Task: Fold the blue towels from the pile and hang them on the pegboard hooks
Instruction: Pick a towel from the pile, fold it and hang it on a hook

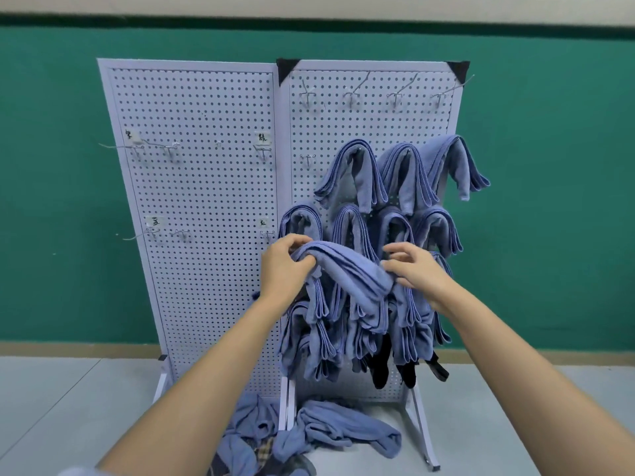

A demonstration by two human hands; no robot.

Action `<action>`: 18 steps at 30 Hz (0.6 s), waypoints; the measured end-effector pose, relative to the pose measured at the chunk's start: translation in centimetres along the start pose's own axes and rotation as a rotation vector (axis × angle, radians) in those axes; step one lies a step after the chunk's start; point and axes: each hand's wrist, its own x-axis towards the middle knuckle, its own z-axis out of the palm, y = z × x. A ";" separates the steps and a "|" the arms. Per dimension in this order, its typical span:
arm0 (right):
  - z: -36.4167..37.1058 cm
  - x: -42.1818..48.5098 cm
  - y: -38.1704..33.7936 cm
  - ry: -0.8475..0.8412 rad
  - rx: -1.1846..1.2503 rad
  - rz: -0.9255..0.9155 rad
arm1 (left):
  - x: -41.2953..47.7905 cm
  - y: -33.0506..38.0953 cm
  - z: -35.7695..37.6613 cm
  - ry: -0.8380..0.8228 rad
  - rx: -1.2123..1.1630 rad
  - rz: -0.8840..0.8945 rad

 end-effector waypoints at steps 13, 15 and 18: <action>7.1 3.2 -4.9 0.220 -0.706 -0.494 | 3.8 2.5 -1.0 0.054 0.135 0.054; 6.8 3.9 -5.1 0.233 -0.635 -0.505 | 4.4 2.2 -1.5 0.011 0.184 0.070; 6.3 4.8 -5.5 0.246 -0.595 -0.513 | 5.4 1.4 -2.2 -0.083 0.283 0.090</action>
